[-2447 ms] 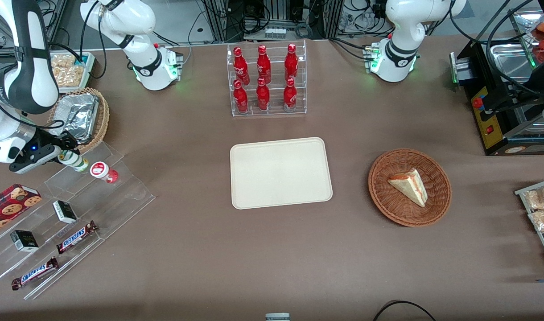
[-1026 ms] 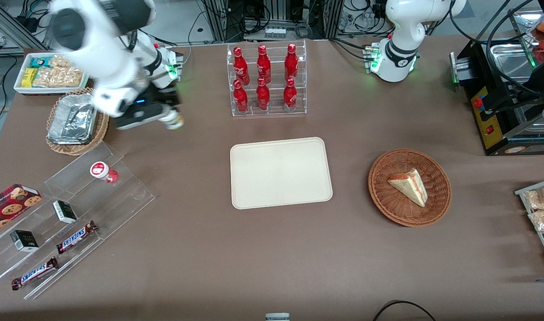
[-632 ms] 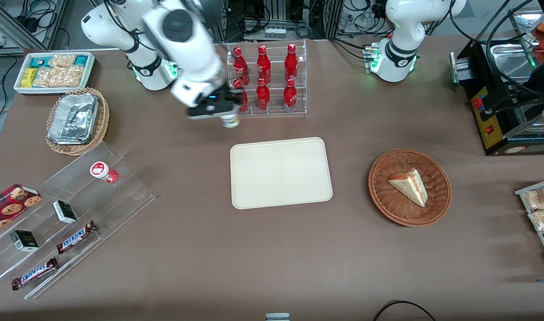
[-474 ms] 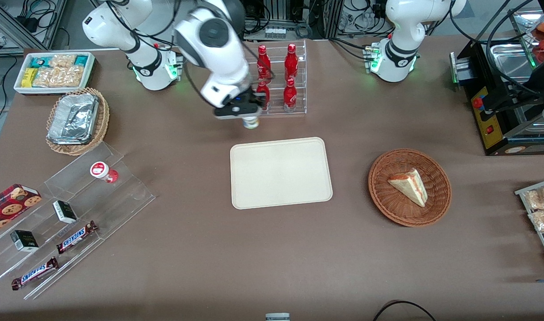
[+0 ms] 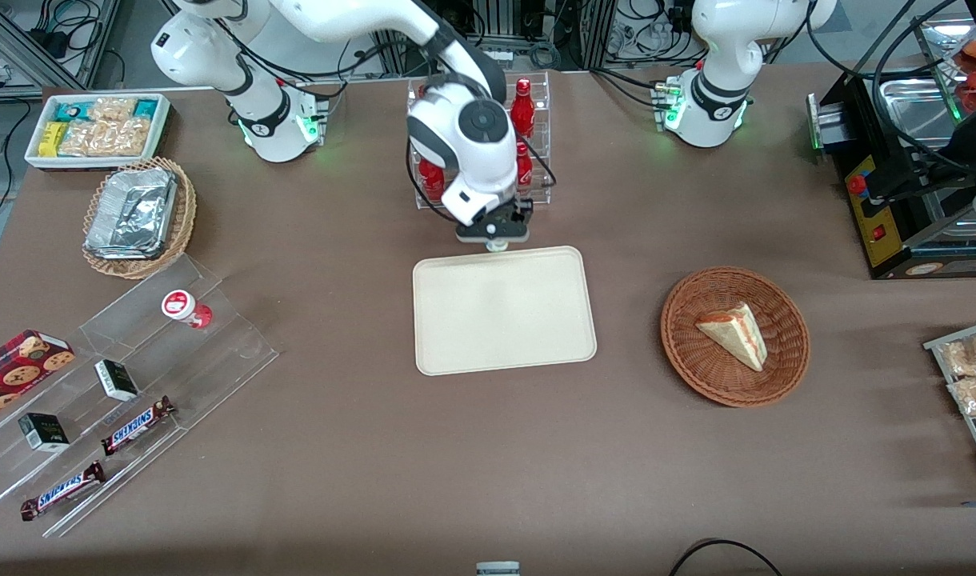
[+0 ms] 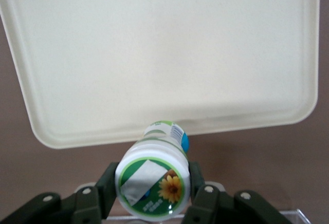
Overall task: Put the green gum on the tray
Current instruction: 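Lower the gum tub onto the cream tray and open the right gripper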
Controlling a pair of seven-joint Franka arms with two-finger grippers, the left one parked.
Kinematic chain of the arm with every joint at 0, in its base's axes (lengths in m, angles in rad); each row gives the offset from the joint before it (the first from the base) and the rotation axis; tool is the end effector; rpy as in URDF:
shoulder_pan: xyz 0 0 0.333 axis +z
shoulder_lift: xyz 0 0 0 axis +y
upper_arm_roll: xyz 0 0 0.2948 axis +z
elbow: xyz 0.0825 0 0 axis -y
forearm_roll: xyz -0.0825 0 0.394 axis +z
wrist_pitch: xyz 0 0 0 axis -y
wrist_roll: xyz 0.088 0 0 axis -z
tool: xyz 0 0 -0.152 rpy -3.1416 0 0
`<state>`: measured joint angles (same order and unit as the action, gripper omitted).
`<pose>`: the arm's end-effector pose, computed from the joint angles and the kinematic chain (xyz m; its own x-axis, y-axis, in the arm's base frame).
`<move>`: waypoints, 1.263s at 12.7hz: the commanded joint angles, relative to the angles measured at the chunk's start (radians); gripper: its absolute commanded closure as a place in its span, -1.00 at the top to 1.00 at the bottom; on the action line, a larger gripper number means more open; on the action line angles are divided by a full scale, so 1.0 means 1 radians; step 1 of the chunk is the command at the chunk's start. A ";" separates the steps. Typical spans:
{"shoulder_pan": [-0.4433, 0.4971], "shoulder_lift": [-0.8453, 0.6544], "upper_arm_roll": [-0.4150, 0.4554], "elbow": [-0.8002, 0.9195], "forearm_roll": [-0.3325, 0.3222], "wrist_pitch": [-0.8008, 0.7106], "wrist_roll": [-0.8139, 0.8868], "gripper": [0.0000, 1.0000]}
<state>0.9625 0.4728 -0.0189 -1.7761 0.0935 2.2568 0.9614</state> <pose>0.3798 0.5345 0.2239 0.9961 -0.0735 -0.0490 -0.0755 -0.9963 -0.0419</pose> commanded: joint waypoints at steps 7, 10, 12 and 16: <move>-0.014 0.101 -0.009 0.064 -0.020 0.116 0.008 -1.00; -0.018 0.132 -0.012 0.064 -0.021 0.167 0.000 -1.00; -0.027 0.142 -0.012 0.067 -0.023 0.178 -0.006 -1.00; -0.056 0.156 -0.012 0.086 -0.023 0.178 -0.068 -1.00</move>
<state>0.9290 0.6051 -0.0354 -1.7231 0.0888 2.4281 0.9199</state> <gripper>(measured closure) 0.410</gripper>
